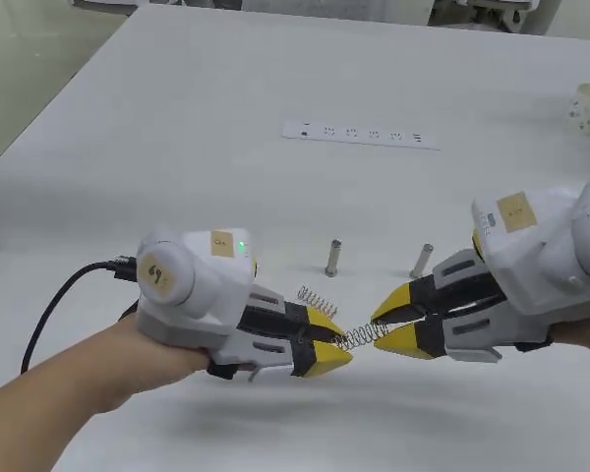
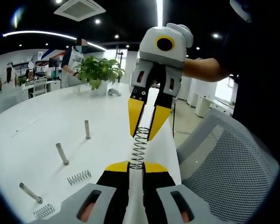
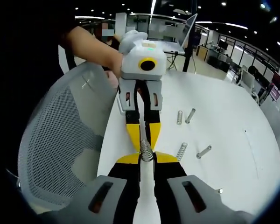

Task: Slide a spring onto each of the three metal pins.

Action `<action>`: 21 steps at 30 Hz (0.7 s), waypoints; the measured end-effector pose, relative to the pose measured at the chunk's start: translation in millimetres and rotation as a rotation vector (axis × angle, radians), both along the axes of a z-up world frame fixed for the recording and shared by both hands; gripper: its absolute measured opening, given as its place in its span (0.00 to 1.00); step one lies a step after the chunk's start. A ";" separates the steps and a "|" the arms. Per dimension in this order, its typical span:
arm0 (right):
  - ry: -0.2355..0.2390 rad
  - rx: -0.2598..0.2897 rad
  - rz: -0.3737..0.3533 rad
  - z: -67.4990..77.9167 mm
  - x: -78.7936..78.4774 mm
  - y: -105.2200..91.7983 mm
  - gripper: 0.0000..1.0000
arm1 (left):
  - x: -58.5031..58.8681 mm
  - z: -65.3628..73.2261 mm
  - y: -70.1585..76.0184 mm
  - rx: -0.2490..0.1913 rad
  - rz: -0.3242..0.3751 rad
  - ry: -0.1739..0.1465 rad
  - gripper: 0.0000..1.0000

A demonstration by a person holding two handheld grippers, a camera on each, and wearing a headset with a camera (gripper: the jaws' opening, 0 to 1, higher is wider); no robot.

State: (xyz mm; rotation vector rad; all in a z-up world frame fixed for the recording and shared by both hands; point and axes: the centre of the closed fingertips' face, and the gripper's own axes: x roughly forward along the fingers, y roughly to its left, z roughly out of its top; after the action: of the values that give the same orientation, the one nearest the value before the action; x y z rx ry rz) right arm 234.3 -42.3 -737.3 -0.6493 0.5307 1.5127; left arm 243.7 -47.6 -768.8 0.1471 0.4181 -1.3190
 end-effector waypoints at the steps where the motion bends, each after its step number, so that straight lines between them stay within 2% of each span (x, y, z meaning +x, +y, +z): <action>1: 0.025 0.035 0.000 5.1 -3.0 5.5 0.07 | -0.1 -0.2 -0.3 0.000 -0.001 -0.002 0.01; 5: 0.008 0.026 0.000 2.7 -0.7 6.9 0.07 | -0.8 -0.4 0.8 0.007 0.002 -0.009 0.01; 9: 0.020 0.075 -0.011 8.2 -3.1 12.0 0.07 | -4.1 1.8 2.9 -0.001 0.001 -0.011 0.01; 21: 0.038 0.128 -0.049 10.2 -6.0 14.0 0.07 | -8.6 1.5 -0.7 0.003 -0.011 -0.014 0.01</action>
State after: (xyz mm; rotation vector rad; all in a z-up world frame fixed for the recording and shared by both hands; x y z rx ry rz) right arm 228.3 -28.2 -727.2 -0.5058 0.4711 1.5024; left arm 235.1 -48.3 -767.3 0.1611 0.4081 -1.3279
